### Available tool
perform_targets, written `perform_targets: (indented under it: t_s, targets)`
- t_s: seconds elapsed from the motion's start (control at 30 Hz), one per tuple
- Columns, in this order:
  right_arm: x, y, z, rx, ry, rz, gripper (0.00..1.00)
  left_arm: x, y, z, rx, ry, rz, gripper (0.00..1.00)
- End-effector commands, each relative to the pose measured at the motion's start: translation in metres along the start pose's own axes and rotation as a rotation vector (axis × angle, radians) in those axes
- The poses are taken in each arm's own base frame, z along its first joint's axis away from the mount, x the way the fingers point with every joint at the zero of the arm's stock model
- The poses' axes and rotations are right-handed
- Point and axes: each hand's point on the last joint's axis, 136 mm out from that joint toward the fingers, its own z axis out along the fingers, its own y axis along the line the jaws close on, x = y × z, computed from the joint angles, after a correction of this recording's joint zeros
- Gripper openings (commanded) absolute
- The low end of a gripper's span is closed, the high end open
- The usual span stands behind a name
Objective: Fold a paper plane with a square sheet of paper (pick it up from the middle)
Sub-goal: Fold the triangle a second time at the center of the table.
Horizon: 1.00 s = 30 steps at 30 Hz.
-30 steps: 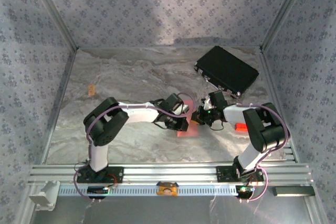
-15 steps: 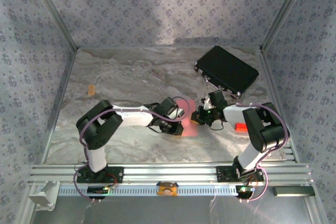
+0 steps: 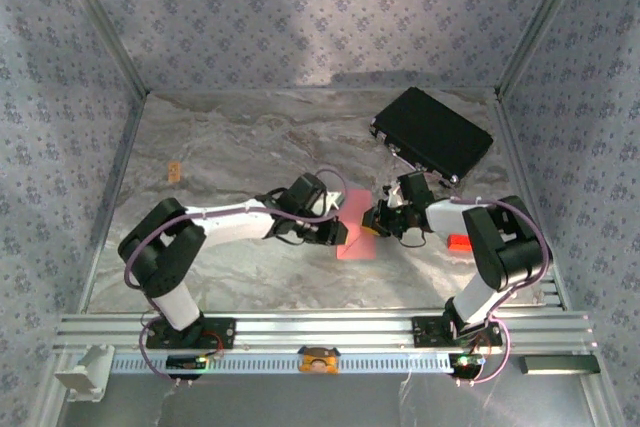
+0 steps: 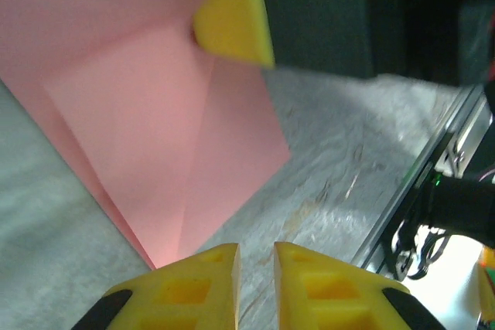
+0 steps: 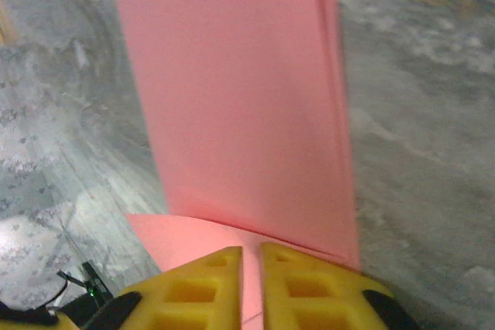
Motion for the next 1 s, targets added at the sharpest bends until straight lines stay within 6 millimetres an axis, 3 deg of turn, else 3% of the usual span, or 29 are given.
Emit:
perform_targets:
  t_s: [0.0,0.17,0.4,0.8,0.97]
  targets:
    - [-0.008,0.020,-0.017,-0.023,-0.057,-0.065,0.24,-0.022,-0.008,-0.005,0.031,-0.017,0.028,0.18]
    - [0.004,0.010,-0.034,0.043,-0.084,-0.041,0.31,-0.034,-0.003,0.010,0.021,0.014,0.037,0.17]
    - [0.023,-0.001,-0.045,0.065,-0.107,0.019,0.38,-0.035,0.016,0.025,-0.046,0.043,0.038,0.16]
    - [0.036,-0.002,-0.040,0.088,-0.062,0.041,0.40,-0.014,0.064,0.043,-0.185,0.085,-0.021,0.11]
    - [0.039,-0.004,-0.037,0.099,-0.051,0.052,0.40,-0.001,0.066,0.047,-0.170,0.094,-0.047,0.10]
